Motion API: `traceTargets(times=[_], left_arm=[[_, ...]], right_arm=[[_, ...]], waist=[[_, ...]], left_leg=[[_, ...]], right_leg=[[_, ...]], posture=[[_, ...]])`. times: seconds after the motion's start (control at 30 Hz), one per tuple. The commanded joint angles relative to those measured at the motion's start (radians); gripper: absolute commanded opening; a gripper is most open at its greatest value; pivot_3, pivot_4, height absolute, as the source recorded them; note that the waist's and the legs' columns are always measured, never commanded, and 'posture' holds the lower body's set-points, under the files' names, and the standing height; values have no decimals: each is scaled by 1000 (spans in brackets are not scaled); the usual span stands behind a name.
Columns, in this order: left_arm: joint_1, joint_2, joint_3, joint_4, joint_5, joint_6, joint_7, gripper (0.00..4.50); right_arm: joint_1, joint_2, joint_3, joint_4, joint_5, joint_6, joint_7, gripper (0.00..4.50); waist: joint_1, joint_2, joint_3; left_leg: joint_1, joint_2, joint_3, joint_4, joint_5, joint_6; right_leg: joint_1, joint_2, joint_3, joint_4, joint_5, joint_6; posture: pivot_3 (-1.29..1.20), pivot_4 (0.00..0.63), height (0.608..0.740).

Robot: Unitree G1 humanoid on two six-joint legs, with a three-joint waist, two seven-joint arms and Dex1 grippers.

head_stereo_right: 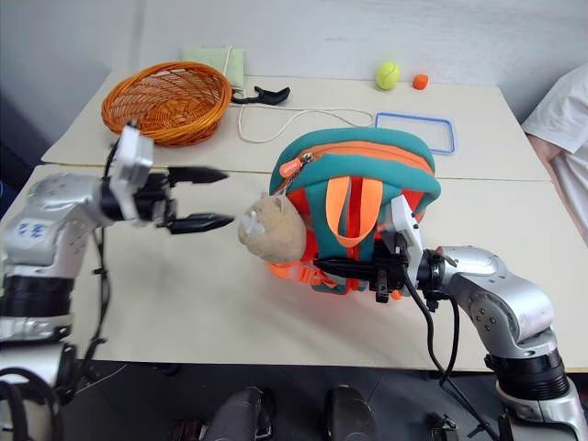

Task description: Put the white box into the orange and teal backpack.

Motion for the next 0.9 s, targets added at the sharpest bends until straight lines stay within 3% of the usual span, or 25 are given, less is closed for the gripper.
traceTargets(times=[0.03, 0.23, 0.5, 0.67, 0.9], left_arm=[[44, -4, 80, -202, -117, 53, 44, 4489], [74, -121, 86, -449, -240, 142, 258, 4489], [11, -237, -52, -436, -121, 52, 366, 4489], [1, -249, -69, -413, -108, 8, 349, 3363], [-12, -166, 36, -326, -121, -4, 330, 1368]], right_arm=[[-13, 14, 3, 15, -10, -24, 0, 0], [-24, 20, 19, 35, -24, -21, 10, 0], [-48, 33, 40, 55, -32, -29, 14, 0], [-47, 47, 42, 51, -40, -32, 8, 0], [-29, 66, 26, 43, -56, -57, -14, 0]], waist=[[4, 0, 0], [8, 0, 0], [1, 0, 0], [0, 0, 0], [0, 0, 0]], left_leg=[[0, 0, 0, 1, 0, 0], [-1, -2, -4, 2, -1, 1], [1, -1, -3, 1, 1, -1], [1, -1, -3, 1, 1, -1], [1, 0, -3, 1, 1, -1]], right_leg=[[0, 0, 0, 0, 0, 0], [2, -3, -1, -2, 0, 0], [2, 1, -1, -1, 0, 0], [2, 1, -1, -1, 0, 0], [2, 1, -1, -1, 0, 0]], posture=[[0, 150, 740], [0, 150, 740], [0, 150, 740], [0, 150, 740], [0, 150, 740]])
